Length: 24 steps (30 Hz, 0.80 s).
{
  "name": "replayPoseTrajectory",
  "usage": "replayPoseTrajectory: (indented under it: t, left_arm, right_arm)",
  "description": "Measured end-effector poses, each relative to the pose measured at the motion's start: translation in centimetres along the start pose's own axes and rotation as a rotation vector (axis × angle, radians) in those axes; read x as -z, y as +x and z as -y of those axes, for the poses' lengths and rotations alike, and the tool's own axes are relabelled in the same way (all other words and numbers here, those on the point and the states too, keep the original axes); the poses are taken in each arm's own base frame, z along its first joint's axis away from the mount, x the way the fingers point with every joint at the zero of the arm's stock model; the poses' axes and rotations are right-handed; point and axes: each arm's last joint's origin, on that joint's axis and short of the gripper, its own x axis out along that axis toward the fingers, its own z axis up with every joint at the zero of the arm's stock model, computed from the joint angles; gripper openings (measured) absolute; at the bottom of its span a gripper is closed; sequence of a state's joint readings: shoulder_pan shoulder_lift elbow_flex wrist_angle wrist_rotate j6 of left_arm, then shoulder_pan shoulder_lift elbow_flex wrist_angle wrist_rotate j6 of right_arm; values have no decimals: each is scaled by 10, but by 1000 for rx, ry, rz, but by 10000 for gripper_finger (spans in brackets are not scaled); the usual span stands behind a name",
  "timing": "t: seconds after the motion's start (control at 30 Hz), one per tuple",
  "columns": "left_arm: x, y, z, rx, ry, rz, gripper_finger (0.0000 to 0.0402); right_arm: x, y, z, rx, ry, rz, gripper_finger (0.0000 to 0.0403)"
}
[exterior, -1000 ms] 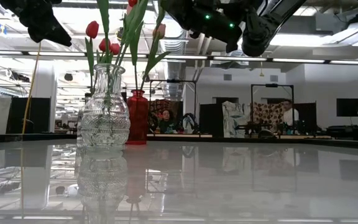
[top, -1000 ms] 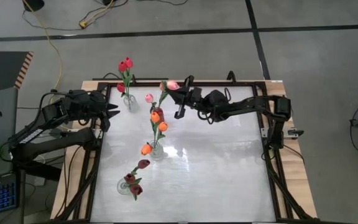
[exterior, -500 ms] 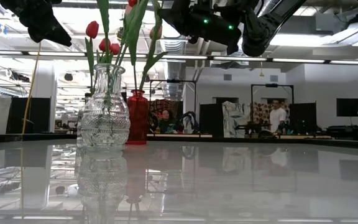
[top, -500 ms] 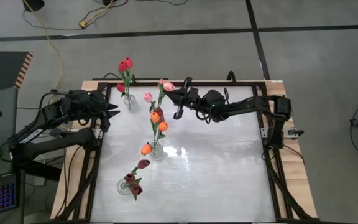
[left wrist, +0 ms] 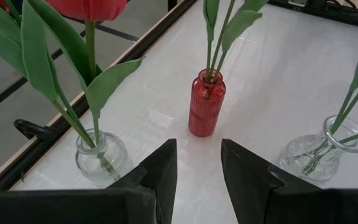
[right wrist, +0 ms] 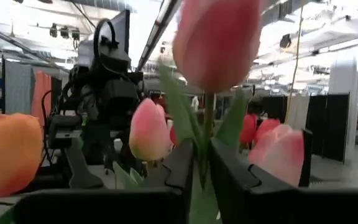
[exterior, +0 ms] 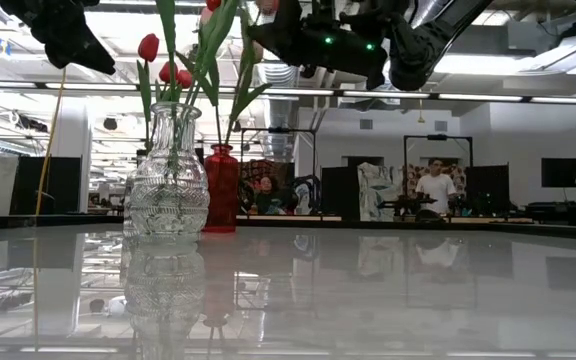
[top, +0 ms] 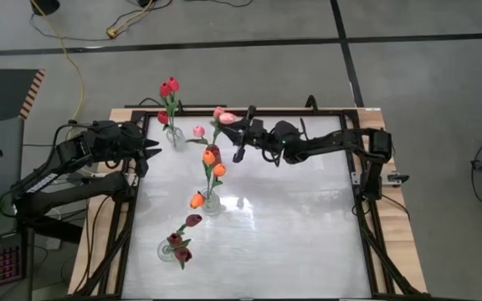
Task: Sort flowers into vase by color
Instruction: Put the pink tulip into the red vase, then return to Home Position
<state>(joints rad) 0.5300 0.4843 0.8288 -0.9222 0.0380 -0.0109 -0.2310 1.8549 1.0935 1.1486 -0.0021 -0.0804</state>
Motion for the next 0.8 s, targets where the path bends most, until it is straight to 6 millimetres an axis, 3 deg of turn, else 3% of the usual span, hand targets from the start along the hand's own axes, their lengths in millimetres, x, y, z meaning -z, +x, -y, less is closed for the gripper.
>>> replayPoseTrajectory:
  t: [0.23, 0.43, 0.8]
  left_arm:
    - [0, 0, 0, 0, 0, 0, 112]
    - [0, 0, 0, 0, 0, 0, 112]
    - [-1, 0, 0, 3, 18, 11, 112]
  right_arm:
    - [2, 10, 0, -7, 47, -141, 155]
    - [-12, 11, 1, -17, 46, -306, 217]
    - [-56, -19, 13, -10, 43, -594, 234]
